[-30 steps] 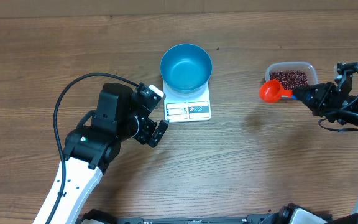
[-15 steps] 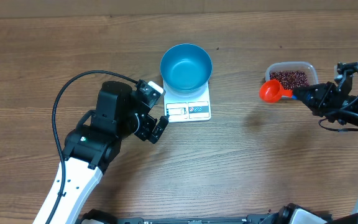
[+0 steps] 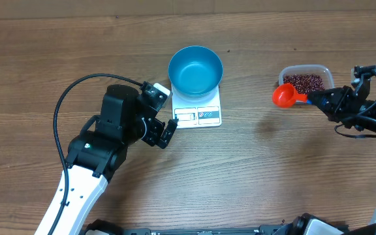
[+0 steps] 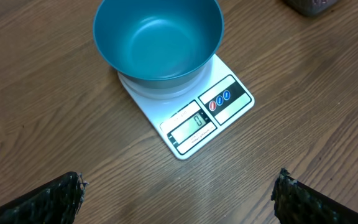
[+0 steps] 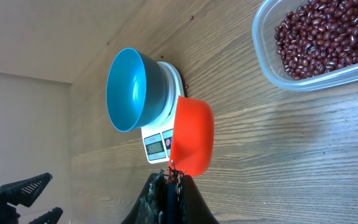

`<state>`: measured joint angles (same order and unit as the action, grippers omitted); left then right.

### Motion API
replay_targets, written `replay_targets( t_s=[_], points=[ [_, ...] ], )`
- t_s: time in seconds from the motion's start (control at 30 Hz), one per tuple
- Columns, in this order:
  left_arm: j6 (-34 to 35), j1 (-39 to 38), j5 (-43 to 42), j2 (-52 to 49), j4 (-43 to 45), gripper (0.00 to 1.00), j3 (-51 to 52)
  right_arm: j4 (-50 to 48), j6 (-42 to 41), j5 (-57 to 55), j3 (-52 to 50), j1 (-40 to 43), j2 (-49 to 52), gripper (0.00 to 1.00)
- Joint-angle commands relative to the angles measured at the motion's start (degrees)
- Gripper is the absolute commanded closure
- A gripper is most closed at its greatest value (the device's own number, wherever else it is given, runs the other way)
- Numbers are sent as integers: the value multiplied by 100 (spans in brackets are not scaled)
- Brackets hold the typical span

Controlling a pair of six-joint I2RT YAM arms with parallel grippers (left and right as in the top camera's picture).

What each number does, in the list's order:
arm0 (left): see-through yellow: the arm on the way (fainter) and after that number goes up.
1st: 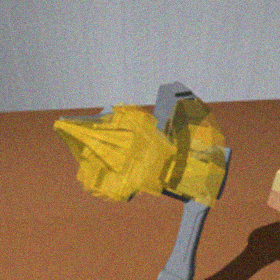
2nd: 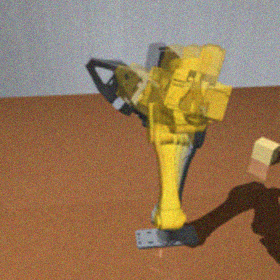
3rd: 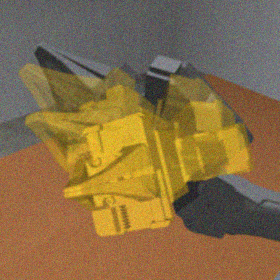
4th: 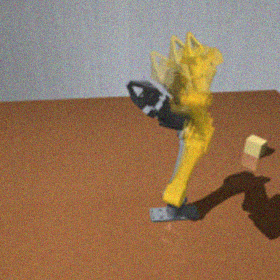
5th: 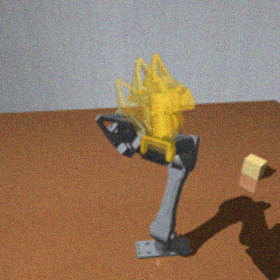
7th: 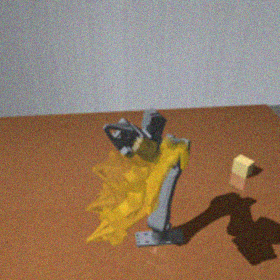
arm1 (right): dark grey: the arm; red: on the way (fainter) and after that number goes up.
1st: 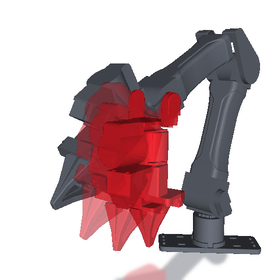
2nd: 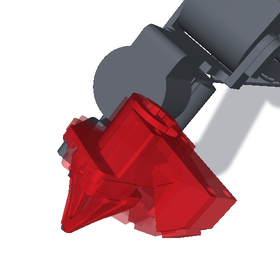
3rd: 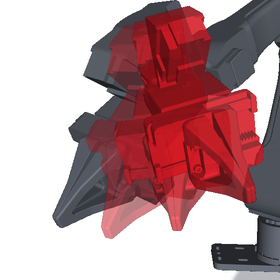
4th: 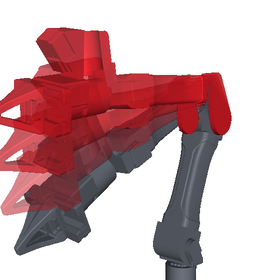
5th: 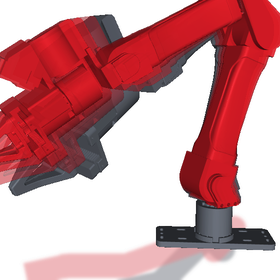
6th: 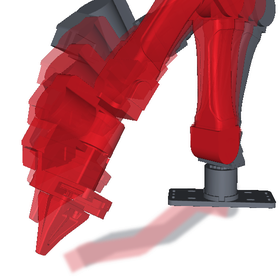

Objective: Scoop item into bowl and weigh 150g on scale

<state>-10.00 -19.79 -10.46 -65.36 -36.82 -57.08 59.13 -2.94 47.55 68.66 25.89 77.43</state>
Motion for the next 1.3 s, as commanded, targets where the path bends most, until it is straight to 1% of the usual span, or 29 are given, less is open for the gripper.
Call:
replay_targets(
  t_s=[0.0,0.6,0.93,1.07,1.17,1.27],
  points=[
    [144,-7,37,13,22,0,-131,-28,48,-15,146,22,-26,96],
    [144,-7,37,11,15,0,-131,-59,46,-173,146,22,-26,96],
    [144,-7,37,13,15,1,-131,-50,46,-890,146,22,-26,96],
    [144,-7,37,13,15,0,-131,-269,-52,-1255,175,22,-24,96],
    [146,-7,37,13,15,1,-131,-350,-304,-1513,551,22,57,96],
    [144,-7,37,13,15,0,-131,-103,-302,-1517,1390,22,334,96]
  ],
)
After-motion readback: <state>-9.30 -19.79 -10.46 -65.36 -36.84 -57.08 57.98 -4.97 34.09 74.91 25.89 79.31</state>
